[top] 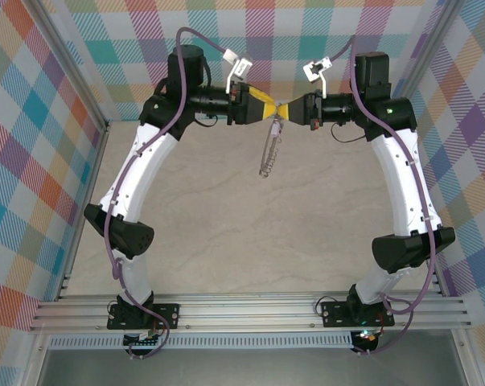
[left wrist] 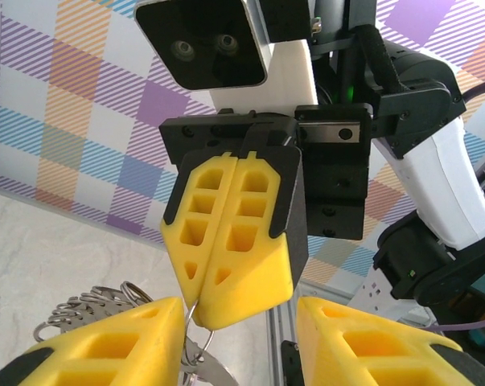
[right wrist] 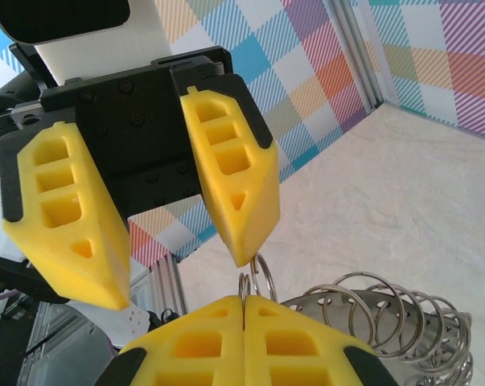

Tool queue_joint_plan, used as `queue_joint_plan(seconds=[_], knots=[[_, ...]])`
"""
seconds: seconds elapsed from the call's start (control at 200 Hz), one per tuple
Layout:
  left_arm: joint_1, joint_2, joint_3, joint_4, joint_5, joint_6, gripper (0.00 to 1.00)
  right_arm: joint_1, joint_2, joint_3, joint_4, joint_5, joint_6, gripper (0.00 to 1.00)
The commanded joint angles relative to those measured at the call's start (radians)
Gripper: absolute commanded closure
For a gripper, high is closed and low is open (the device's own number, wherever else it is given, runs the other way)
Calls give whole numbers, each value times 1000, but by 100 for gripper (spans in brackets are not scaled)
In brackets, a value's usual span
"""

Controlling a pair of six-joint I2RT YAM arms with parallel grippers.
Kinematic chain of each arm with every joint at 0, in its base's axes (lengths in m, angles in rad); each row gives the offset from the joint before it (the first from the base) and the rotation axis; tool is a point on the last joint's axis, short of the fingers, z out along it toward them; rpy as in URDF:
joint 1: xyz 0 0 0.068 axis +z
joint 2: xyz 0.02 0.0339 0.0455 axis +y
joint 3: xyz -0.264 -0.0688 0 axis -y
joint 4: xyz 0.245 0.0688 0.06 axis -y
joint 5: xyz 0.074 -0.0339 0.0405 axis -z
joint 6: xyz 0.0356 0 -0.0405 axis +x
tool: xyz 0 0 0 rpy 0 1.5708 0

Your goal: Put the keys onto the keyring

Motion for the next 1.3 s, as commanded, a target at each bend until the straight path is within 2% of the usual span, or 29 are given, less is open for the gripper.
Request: queue_joint_plan(seconds=[0.0, 0.495, 0.735, 1.015, 1.18, 1.24, 1.295], knots=[[-9, 16, -10, -15, 4, 7, 59, 1, -49, -6, 48, -35, 13, 100], [-17, 23, -17, -15, 7, 10, 62, 0, -61, -34, 72, -35, 26, 100], [-33, 25, -16, 33, 17, -22, 74, 0, -61, -38, 79, -38, 31, 100], [-59, 22, -13, 75, 10, -40, 100, 0, -72, -57, 94, -30, 41, 100], [-65, 12, -16, 86, -14, -45, 100, -3, -94, -82, 135, -9, 71, 100], [-66, 2, -23, 111, -46, -64, 100, -16, -116, -110, 179, 1, 103, 88], [-66, -10, -40, 152, -68, -86, 100, -39, -148, -154, 242, -1, 146, 85]])
